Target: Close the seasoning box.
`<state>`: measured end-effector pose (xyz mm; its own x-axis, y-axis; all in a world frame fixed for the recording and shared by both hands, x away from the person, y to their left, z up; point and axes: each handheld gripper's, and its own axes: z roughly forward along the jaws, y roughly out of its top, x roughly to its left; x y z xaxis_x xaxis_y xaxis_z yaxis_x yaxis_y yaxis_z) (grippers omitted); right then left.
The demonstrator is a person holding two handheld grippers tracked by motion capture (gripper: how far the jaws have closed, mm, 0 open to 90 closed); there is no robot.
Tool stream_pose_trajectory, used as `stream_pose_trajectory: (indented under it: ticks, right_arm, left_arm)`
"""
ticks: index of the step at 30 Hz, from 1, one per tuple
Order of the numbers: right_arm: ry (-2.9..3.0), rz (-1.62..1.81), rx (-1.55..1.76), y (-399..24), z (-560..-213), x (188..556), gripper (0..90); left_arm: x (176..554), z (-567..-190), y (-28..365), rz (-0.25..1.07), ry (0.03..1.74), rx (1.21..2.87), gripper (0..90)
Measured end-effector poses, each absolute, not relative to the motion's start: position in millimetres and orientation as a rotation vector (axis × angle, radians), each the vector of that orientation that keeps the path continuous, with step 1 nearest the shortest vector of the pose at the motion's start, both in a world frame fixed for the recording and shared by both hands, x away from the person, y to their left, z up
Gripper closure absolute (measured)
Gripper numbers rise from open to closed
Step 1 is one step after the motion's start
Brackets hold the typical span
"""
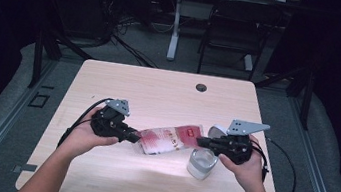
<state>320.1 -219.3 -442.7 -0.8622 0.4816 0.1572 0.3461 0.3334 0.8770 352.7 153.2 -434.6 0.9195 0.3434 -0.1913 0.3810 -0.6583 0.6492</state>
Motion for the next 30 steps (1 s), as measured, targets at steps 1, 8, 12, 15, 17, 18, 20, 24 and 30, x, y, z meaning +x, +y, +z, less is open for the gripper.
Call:
stream_pose_trajectory:
  ticks: [1, 8, 12, 15, 17, 18, 20, 24, 30]
  right_arm:
    - [2.461, 1.559, 0.762, -219, -442, 320, 90.0]
    - [2.483, 1.546, 0.753, -215, -444, 320, 90.0]
    - [2.494, 1.529, 0.743, -211, -444, 319, 90.0]
    - [2.495, 1.528, 0.738, -208, -444, 318, 90.0]
    - [2.497, 1.517, 0.732, -207, -443, 317, 90.0]
    - [2.498, 1.518, 0.731, -206, -443, 317, 90.0]
    - [2.496, 1.514, 0.727, -205, -443, 317, 90.0]
    - [2.506, 1.508, 0.719, -203, -443, 316, 90.0]
    - [2.514, 1.483, 0.713, -200, -442, 315, 90.0]
  left_arm:
    - [352, -437, 154, -0.072, 0.514, 2.338, 77.0]
    - [349, -451, 160, -0.084, 0.511, 2.309, 76.3]
    - [346, -455, 164, -0.077, 0.516, 2.299, 76.2]
    - [345, -456, 165, -0.071, 0.518, 2.309, 75.9]
    - [345, -457, 165, -0.066, 0.521, 2.309, 75.8]
    - [345, -458, 165, -0.063, 0.519, 2.310, 75.6]
    - [343, -459, 165, -0.058, 0.524, 2.312, 75.4]
    - [342, -462, 166, -0.051, 0.525, 2.315, 75.1]
    - [342, -467, 167, -0.052, 0.531, 2.313, 74.7]
